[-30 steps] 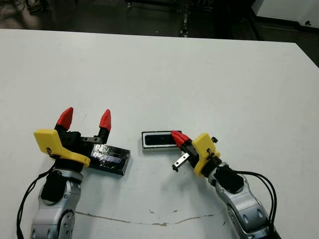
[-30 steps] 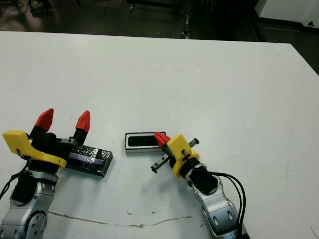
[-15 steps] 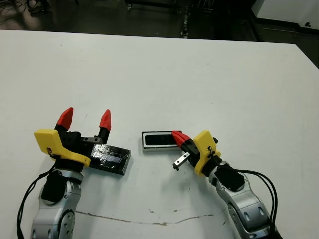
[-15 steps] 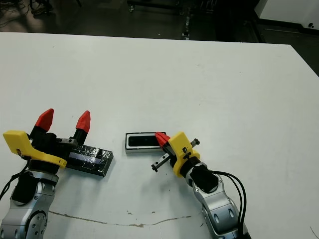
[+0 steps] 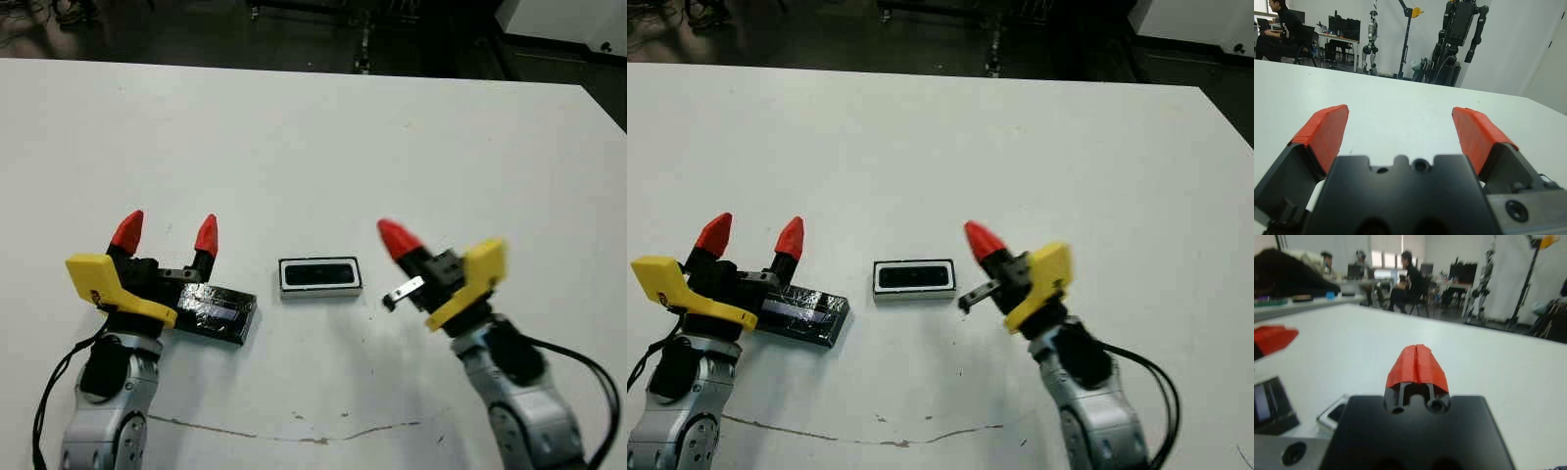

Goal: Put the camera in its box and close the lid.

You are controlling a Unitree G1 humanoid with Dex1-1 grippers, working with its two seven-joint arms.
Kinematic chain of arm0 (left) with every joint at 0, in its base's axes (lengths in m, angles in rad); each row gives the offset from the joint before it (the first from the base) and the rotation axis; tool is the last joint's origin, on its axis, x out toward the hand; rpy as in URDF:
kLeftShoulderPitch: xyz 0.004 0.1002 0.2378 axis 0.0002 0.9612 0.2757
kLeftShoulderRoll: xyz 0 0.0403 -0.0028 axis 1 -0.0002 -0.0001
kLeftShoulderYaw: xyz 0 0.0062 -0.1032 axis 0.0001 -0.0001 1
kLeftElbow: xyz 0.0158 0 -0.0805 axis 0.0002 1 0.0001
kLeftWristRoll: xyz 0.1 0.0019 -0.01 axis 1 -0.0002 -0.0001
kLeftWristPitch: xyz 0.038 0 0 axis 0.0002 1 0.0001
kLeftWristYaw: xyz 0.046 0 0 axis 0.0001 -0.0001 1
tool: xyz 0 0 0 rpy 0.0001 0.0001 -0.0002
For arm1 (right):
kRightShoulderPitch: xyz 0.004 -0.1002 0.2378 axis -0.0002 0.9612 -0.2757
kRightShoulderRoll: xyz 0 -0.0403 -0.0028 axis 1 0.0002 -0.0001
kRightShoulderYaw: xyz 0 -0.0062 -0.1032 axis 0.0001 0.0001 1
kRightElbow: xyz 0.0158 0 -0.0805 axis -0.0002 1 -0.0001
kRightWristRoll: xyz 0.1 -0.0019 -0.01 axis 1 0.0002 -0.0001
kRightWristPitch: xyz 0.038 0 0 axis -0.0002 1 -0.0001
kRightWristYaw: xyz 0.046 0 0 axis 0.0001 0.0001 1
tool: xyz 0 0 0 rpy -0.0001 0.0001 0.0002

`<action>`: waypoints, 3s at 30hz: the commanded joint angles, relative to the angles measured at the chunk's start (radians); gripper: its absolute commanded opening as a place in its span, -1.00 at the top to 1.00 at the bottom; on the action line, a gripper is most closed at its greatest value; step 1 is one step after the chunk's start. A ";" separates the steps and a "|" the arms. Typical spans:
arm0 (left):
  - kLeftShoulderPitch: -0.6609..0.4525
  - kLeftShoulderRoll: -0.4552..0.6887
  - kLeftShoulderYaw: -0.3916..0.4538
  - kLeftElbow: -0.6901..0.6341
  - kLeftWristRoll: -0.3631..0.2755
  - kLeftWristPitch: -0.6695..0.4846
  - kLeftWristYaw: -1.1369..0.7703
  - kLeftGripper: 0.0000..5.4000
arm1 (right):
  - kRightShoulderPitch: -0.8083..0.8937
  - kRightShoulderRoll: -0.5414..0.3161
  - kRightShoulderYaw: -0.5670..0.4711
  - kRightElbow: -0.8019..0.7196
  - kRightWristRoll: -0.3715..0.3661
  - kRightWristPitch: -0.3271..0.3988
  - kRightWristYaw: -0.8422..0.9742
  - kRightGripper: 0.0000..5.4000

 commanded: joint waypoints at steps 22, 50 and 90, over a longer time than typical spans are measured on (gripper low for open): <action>-0.495 0.790 -0.016 0.281 -0.103 0.212 -0.921 -1.00 | -0.010 -0.041 -0.079 0.144 -0.078 -0.050 -0.061 1.00; -0.995 0.907 -0.768 0.784 -0.517 -0.030 -1.451 -1.00 | 0.005 -0.031 -0.064 0.180 -0.131 -0.053 -0.108 1.00; -0.893 0.976 -0.742 0.582 -0.251 0.105 -1.451 -1.00 | 0.015 -0.033 -0.057 0.168 -0.144 -0.040 -0.116 1.00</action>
